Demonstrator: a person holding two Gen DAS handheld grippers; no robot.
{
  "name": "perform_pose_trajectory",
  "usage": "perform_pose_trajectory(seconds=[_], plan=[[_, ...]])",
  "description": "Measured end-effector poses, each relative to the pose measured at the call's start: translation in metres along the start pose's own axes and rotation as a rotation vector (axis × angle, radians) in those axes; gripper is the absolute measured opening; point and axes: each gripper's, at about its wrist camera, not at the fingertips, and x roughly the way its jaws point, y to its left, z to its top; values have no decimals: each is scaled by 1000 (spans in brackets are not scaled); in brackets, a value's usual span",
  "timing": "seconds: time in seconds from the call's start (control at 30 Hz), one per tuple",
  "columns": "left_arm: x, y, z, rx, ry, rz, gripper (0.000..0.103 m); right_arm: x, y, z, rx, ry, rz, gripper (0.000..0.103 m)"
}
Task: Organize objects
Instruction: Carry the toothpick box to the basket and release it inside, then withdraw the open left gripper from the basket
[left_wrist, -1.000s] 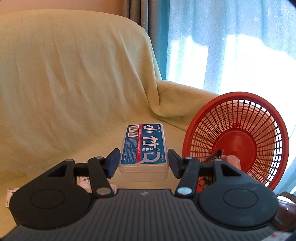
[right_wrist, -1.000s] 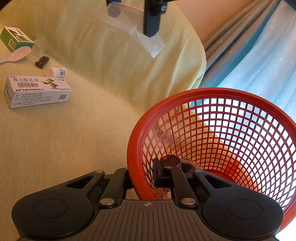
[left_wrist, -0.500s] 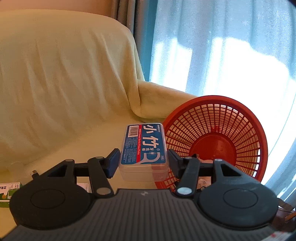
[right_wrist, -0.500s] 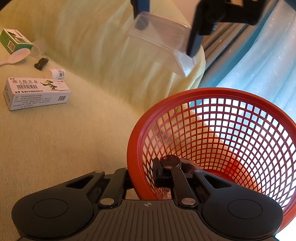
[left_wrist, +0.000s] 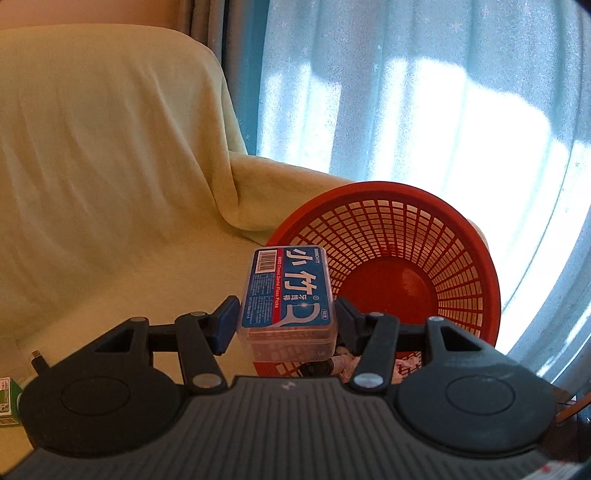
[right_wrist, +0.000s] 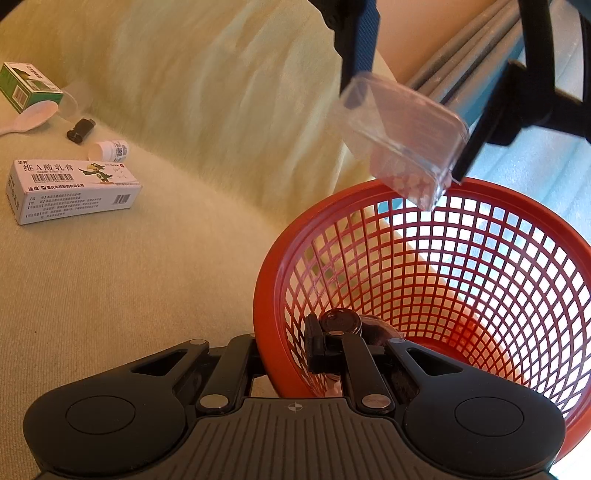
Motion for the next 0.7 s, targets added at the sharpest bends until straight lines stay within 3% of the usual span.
perform_pose_trajectory(seconds=[0.43, 0.7], plan=[[31, -35, 16, 44, 31, -111, 52, 1, -3, 1, 15, 0, 5, 6], [32, -34, 25, 62, 36, -80, 53, 2, -3, 2, 22, -1, 7, 6]])
